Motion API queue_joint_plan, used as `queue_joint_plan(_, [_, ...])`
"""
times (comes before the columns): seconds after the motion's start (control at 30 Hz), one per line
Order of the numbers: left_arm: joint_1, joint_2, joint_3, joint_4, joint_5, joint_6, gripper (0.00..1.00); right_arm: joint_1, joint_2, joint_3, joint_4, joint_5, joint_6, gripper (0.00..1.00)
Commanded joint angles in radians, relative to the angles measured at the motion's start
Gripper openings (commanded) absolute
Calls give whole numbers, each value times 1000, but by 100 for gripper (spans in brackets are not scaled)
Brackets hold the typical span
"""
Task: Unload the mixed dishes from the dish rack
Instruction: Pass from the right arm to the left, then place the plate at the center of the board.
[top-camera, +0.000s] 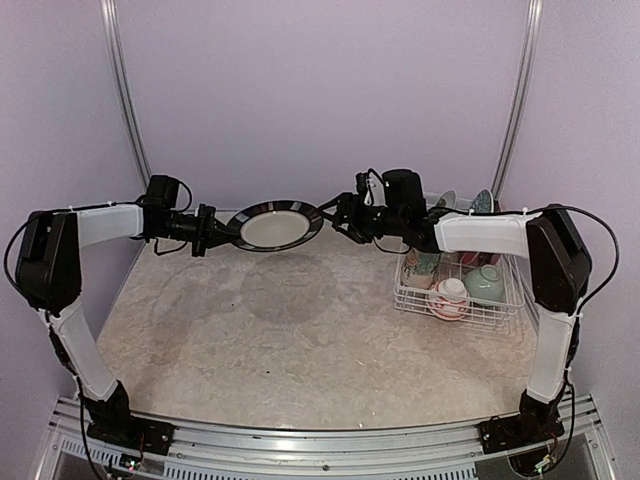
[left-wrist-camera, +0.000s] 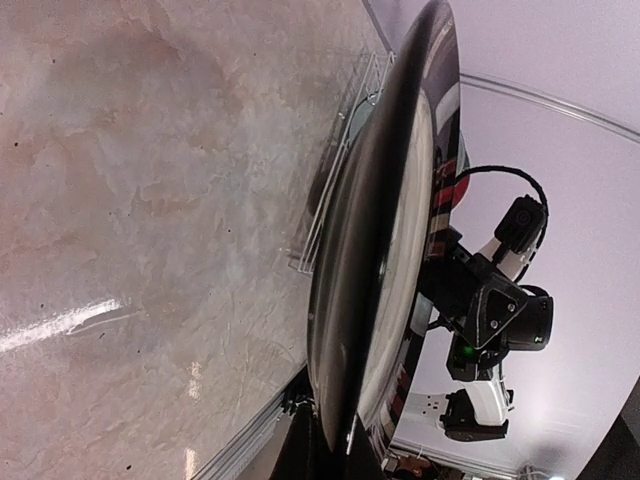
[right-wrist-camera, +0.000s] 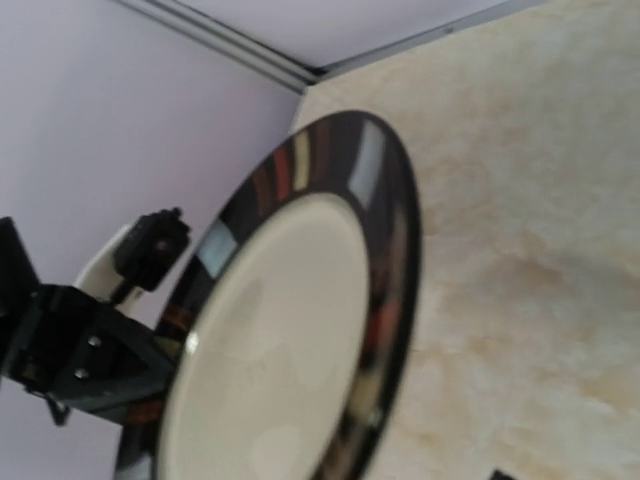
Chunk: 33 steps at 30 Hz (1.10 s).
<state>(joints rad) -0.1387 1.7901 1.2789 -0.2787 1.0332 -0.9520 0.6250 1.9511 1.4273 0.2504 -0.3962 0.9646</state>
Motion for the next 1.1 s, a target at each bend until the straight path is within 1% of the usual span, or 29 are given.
queue_joint_plan(0.0, [11, 22, 16, 51, 55, 22, 0, -15, -27, 17, -87, 42, -84, 69])
queue_joint_plan(0.1, [10, 45, 15, 23, 7, 43, 0, -19, -25, 19, -94, 41, -92, 70])
queue_joint_plan(0.17, [17, 59, 12, 14, -18, 50, 0, -21, -41, 19, -118, 58, -119, 74])
queue_joint_plan(0.2, [22, 72, 18, 0, -33, 63, 0, -20, -53, 19, -145, 74, -143, 78])
queue_joint_plan(0.3, [28, 102, 45, -52, -90, 113, 0, -20, -98, 14, -238, 150, -227, 86])
queue_joint_plan(0.4, [33, 131, 62, -48, -106, 137, 0, -19, -148, 1, -350, 256, -305, 90])
queue_joint_plan(0.63, [33, 195, 81, -29, -120, 169, 0, -19, -237, -14, -517, 416, -415, 92])
queue_joint_plan(0.8, [34, 209, 80, -18, -136, 181, 0, -20, -242, 13, -611, 502, -457, 94])
queue_joint_plan(0.93, [37, 215, 104, -98, -202, 202, 0, -20, -208, 73, -725, 611, -469, 99])
queue_joint_plan(1.07, [45, 241, 130, -169, -254, 202, 0, -19, -187, 123, -810, 727, -432, 100])
